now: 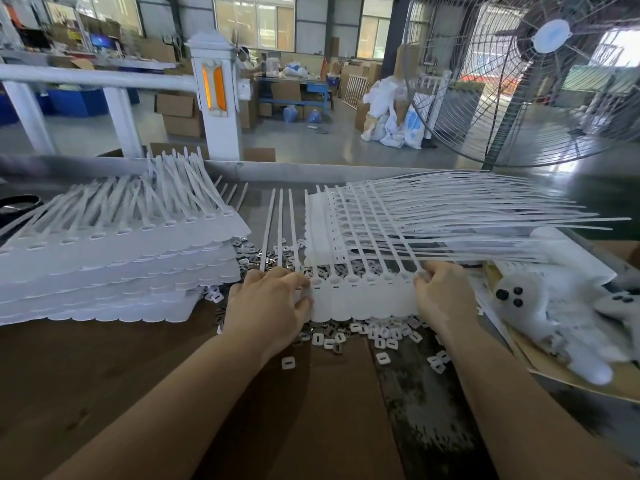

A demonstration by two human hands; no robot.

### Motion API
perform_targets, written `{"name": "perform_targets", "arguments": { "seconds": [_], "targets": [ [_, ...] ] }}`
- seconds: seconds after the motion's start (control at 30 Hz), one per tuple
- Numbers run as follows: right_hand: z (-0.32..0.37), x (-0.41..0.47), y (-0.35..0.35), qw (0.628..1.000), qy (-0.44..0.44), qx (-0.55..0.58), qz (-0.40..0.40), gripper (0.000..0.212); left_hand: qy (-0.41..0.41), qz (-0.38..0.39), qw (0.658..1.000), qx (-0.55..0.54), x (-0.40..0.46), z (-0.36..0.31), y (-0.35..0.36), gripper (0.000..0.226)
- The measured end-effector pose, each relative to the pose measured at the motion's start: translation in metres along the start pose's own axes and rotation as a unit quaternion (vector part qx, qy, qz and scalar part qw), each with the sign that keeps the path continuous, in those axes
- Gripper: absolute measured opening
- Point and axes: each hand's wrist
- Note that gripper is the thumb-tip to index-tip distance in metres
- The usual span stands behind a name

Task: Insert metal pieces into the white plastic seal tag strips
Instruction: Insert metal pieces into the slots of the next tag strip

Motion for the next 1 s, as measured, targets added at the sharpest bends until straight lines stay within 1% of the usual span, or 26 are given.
{"name": "perform_targets", "arguments": {
  "seconds": [0.2, 0.23, 0.3, 0.37, 0.43, 0.5, 0.7, 0.77, 0.83, 0.9, 1.0],
  "targets": [
    [0.011, -0.006, 0.006, 0.995, -0.005, -0.085, -0.043, 0.026, -0.003, -0.026, 1.0, -0.017, -0.002, 0.002, 0.004, 0.036],
    [0.015, -0.009, 0.007, 0.994, -0.023, -0.09, -0.058, 0.026, -0.003, -0.031, 0.999, -0.019, -0.003, 0.003, 0.005, 0.036],
    [0.026, -0.016, 0.011, 0.992, -0.079, -0.058, -0.077, 0.028, -0.005, -0.04, 0.999, -0.027, -0.004, 0.004, 0.006, 0.036],
    [0.04, -0.023, 0.016, 0.986, -0.148, -0.01, -0.071, 0.029, -0.004, -0.045, 0.998, -0.033, -0.004, 0.004, 0.007, 0.035],
    [0.053, -0.031, 0.024, 0.976, -0.211, 0.013, -0.057, 0.026, 0.0, -0.05, 0.998, -0.032, -0.005, 0.004, 0.009, 0.036],
    [0.059, -0.037, 0.031, 0.967, -0.247, 0.021, -0.051, 0.022, 0.005, -0.055, 0.998, -0.03, -0.007, 0.005, 0.01, 0.037],
    [0.059, -0.042, 0.041, 0.963, -0.26, 0.024, -0.069, 0.019, 0.032, -0.074, 0.996, -0.029, -0.009, 0.007, 0.013, 0.037],
    [0.059, -0.042, 0.042, 0.962, -0.263, 0.02, -0.073, 0.019, 0.053, -0.083, 0.995, -0.027, -0.01, 0.007, 0.011, 0.033],
    [0.059, -0.041, 0.042, 0.962, -0.263, 0.021, -0.071, 0.018, 0.08, -0.092, 0.991, -0.048, -0.011, 0.008, 0.007, 0.023],
    [0.058, -0.04, 0.043, 0.963, -0.261, 0.027, -0.065, 0.018, 0.104, -0.077, 0.988, -0.079, -0.013, 0.008, 0.002, 0.011],
    [0.056, -0.038, 0.043, 0.965, -0.255, 0.039, -0.053, 0.018, 0.142, -0.005, 0.985, -0.097, -0.015, 0.006, -0.003, 0.006]
  ]
}}
Point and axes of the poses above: each hand's wrist, its own x-axis towards the middle knuckle, its own y-axis out of the palm, z = x × y, and after that the axes turned 8 degrees about -x, right-handed
